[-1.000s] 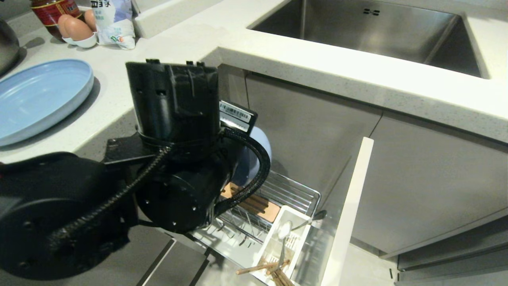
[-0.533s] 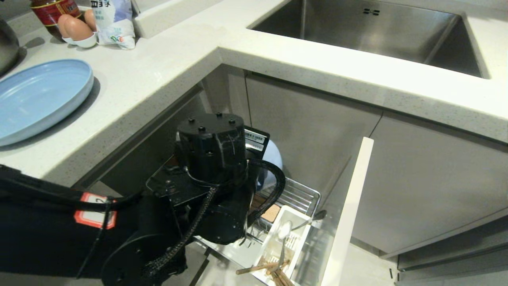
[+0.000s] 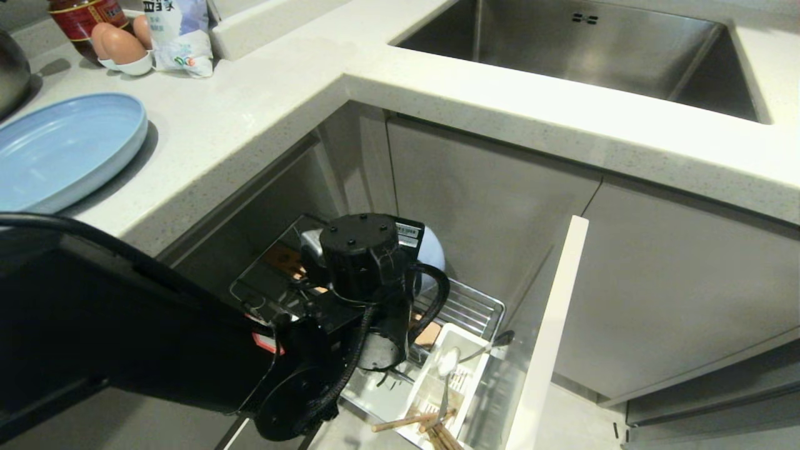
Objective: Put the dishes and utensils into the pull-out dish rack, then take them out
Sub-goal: Pick up the bowl and place it in the cupboard
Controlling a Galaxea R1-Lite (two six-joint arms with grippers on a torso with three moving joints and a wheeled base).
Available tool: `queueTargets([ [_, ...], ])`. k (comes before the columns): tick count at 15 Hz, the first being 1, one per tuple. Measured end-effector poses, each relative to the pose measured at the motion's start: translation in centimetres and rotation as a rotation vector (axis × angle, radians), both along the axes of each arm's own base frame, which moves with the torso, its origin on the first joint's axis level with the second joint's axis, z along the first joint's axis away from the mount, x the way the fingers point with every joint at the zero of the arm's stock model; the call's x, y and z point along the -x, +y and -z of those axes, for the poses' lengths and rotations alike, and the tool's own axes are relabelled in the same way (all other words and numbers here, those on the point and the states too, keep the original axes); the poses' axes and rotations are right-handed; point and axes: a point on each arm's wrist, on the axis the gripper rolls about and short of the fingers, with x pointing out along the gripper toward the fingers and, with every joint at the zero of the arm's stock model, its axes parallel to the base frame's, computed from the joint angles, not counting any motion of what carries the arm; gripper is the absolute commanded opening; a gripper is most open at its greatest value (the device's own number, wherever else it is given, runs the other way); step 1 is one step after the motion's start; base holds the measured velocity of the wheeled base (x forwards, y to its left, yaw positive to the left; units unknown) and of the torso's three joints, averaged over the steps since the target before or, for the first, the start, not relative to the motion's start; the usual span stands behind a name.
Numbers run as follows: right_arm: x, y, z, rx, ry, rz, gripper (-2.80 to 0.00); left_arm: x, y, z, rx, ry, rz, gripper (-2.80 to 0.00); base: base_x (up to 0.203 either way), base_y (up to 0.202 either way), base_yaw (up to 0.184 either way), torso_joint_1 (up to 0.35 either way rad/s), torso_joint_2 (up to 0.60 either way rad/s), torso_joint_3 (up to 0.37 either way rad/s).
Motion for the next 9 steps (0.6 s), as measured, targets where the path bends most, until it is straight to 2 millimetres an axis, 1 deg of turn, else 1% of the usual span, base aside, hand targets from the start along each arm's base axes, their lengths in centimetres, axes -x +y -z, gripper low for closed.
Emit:
queueTargets([
  [4, 0.0, 0.0, 0.0, 0.0, 0.0, 0.0, -2.8, -1.4, -0.1, 2.0, 0.006, 0.031, -0.002, -2.8, 0.0, 0.0, 0.0, 0.0, 0.0, 0.0],
  [7, 0.0, 0.0, 0.0, 0.0, 0.0, 0.0, -2.8, -1.9, -0.2, 2.7, 0.028, 0.034, -0.008, -2.8, 0.0, 0.0, 0.0, 0.0, 0.0, 0.0],
  [9, 0.0, 0.0, 0.0, 0.0, 0.0, 0.0, -2.8, -2.1, -0.1, 2.8, 0.053, 0.014, -0.011, -2.8, 0.0, 0.0, 0.0, 0.0, 0.0, 0.0],
])
